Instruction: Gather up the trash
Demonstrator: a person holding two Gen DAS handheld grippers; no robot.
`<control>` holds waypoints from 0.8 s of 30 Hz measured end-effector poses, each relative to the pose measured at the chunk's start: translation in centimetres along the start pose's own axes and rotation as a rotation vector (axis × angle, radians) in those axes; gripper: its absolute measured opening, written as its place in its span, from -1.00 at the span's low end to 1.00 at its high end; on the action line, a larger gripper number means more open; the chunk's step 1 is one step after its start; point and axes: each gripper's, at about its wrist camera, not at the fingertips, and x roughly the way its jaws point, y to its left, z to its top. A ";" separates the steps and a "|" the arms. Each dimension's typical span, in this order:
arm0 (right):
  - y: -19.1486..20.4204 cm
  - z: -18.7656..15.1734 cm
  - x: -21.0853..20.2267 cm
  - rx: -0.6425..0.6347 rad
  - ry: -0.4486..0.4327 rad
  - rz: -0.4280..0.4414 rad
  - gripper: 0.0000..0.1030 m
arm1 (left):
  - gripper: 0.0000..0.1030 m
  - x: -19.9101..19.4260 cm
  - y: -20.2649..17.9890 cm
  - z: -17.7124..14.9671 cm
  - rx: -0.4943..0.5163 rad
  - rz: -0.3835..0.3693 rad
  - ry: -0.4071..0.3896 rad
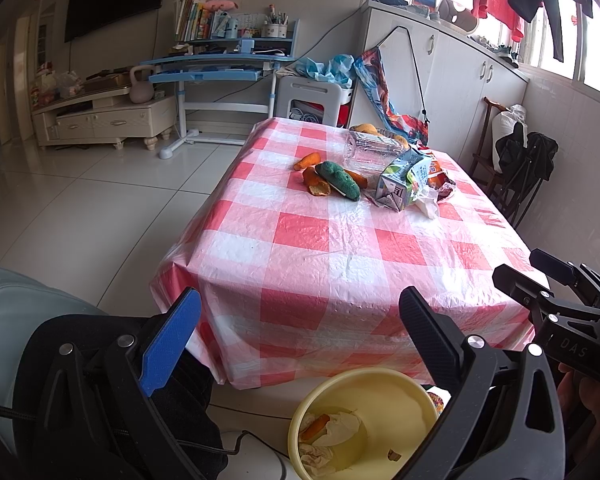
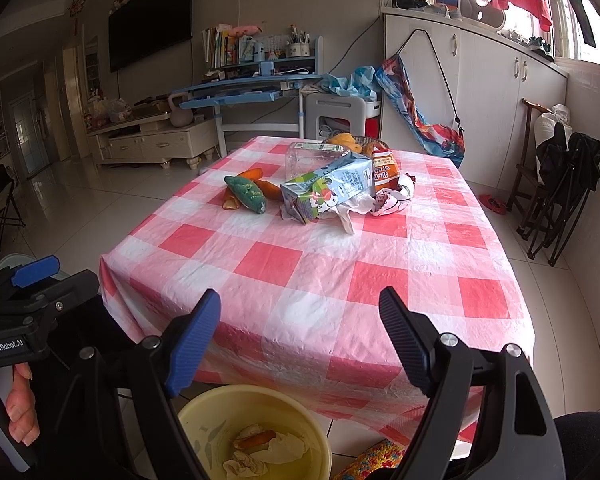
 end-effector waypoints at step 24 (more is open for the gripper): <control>0.2 -0.1 0.0 -0.006 0.001 0.003 0.51 | 0.86 0.0 0.0 0.0 0.002 0.001 0.000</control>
